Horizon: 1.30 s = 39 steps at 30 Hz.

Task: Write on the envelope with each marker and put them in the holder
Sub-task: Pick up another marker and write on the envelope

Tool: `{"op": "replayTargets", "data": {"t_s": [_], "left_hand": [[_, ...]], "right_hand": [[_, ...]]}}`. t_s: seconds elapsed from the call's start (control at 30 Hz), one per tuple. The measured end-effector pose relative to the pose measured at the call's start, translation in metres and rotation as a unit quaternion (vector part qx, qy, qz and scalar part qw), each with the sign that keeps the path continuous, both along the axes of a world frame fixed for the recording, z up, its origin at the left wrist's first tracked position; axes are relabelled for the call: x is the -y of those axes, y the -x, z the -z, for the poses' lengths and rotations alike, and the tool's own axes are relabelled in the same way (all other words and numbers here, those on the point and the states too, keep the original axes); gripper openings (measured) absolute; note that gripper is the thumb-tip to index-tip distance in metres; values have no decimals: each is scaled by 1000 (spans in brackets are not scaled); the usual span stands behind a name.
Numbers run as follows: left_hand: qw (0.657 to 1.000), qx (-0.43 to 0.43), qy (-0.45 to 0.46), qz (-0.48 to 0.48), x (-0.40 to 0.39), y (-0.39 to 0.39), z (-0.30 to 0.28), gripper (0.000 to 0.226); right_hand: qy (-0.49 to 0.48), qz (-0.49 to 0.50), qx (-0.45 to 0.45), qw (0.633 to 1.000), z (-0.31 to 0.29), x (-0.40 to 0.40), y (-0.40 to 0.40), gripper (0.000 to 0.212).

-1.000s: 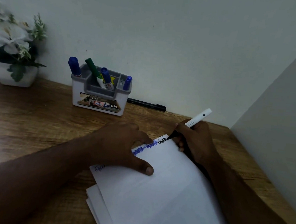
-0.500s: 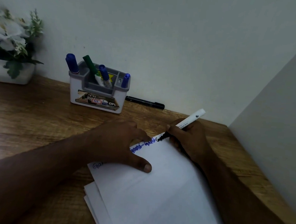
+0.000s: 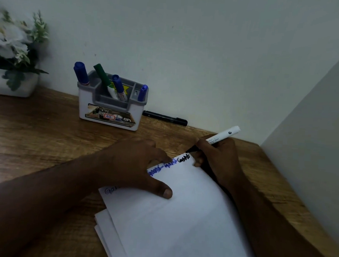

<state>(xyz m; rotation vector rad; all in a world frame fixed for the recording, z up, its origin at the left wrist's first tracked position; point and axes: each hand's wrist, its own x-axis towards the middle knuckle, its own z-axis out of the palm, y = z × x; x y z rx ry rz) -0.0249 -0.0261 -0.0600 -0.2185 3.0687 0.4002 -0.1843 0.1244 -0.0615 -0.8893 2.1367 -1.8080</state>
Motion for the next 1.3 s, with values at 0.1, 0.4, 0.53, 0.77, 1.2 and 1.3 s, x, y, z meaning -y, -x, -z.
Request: {"op": "replayTargets", "data": {"t_s": [0.1, 0.4, 0.53, 0.77, 1.2, 1.3], "left_hand": [[1000, -3, 4, -1, 0, 0, 0, 88], [991, -67, -114, -26, -1, -5, 4, 113], [946, -167, -271, -52, 0, -3, 9, 129], [902, -259, -346, -2, 4, -3, 11, 120], [904, -267, -335, 19, 12, -2, 12, 116], [907, -259, -330, 14, 10, -2, 12, 111]], "right_hand": [[-25, -12, -35, 999, 3, 2, 2, 21], [178, 2, 81, 981, -19, -7, 1, 18], [146, -130, 73, 978, -34, -6, -16, 10], [43, -198, 17, 979, -31, 5, -38, 13], [-11, -183, -25, 983, -27, 6, -42, 23], [-66, -203, -56, 975, -29, 8, -46, 20]]}}
